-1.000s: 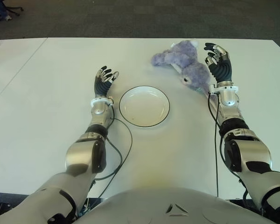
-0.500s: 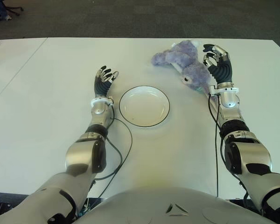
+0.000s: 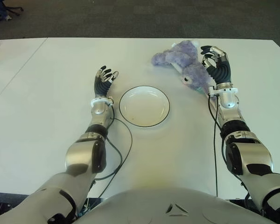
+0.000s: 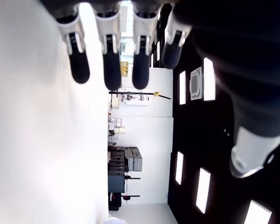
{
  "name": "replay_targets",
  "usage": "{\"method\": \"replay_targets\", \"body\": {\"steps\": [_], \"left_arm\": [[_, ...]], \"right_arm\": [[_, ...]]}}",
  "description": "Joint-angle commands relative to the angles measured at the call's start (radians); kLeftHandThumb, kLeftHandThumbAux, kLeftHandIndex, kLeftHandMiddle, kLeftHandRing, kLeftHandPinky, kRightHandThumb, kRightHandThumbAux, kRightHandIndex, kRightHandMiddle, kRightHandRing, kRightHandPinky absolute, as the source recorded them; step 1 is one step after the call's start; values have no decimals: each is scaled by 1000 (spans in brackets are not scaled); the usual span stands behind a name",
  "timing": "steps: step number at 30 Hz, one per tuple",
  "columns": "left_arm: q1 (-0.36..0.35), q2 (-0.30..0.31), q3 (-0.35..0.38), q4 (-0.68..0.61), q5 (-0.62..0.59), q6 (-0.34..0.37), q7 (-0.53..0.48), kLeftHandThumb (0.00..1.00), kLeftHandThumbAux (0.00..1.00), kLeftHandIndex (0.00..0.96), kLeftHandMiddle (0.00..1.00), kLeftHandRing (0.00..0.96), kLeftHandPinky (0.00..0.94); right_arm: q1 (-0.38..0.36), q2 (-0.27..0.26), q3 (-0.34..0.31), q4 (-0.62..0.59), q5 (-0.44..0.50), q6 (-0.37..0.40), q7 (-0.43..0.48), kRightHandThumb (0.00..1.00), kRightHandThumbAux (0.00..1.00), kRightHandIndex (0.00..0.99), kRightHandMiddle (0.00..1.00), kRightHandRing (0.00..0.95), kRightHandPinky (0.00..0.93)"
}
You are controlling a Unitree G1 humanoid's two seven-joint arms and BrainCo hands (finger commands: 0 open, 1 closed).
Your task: Put the doll into the plate.
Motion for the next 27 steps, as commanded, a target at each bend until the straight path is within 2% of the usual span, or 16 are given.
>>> {"method": "replay_targets", "body": {"steps": [1, 2, 4, 5, 6, 11, 16, 22, 27], "left_arm": [[190, -57, 4, 129, -3, 122, -6, 0, 639, 155, 229, 234, 237], [190, -57, 4, 129, -3, 122, -5, 0, 635, 155, 229, 236, 241], [189, -57, 4, 128, -3, 121, -4, 0, 634, 155, 229, 237, 243], [189, -57, 3, 128, -2, 120, -3, 0, 631, 157, 230, 237, 240], [189, -57, 3, 128, -2, 120, -2, 0, 633, 160, 231, 238, 241], [189, -57, 2, 128, -1, 120, -1, 0, 639, 163, 235, 242, 249], [192, -59, 6, 127, -5, 102, -10, 0, 639, 164, 225, 223, 217], [197, -60, 4, 125, -4, 81, -22, 0, 632, 162, 218, 212, 221], [189, -59, 3, 127, -3, 94, -17, 0, 605, 164, 215, 215, 227]], "right_arm": [[37, -52, 81, 0, -101, 34, 25, 145, 552, 175, 204, 225, 251], [39, -59, 91, 1, -115, 38, 23, 102, 516, 97, 101, 103, 119], [39, -72, 111, 1, -142, 48, 15, 88, 505, 74, 70, 67, 79], [39, -82, 127, 1, -166, 57, 7, 70, 473, 28, 17, 16, 19], [39, -89, 139, 1, -184, 64, 1, 63, 447, 14, 8, 8, 9], [36, -107, 169, -1, -228, 77, -15, 65, 386, 0, 0, 0, 0], [31, -124, 197, 13, -260, 82, -25, 81, 330, 0, 0, 0, 0], [22, -137, 220, 34, -267, 112, 7, 77, 289, 0, 0, 0, 0], [17, -142, 230, 37, -250, 163, 66, 69, 271, 0, 0, 0, 0]]}}
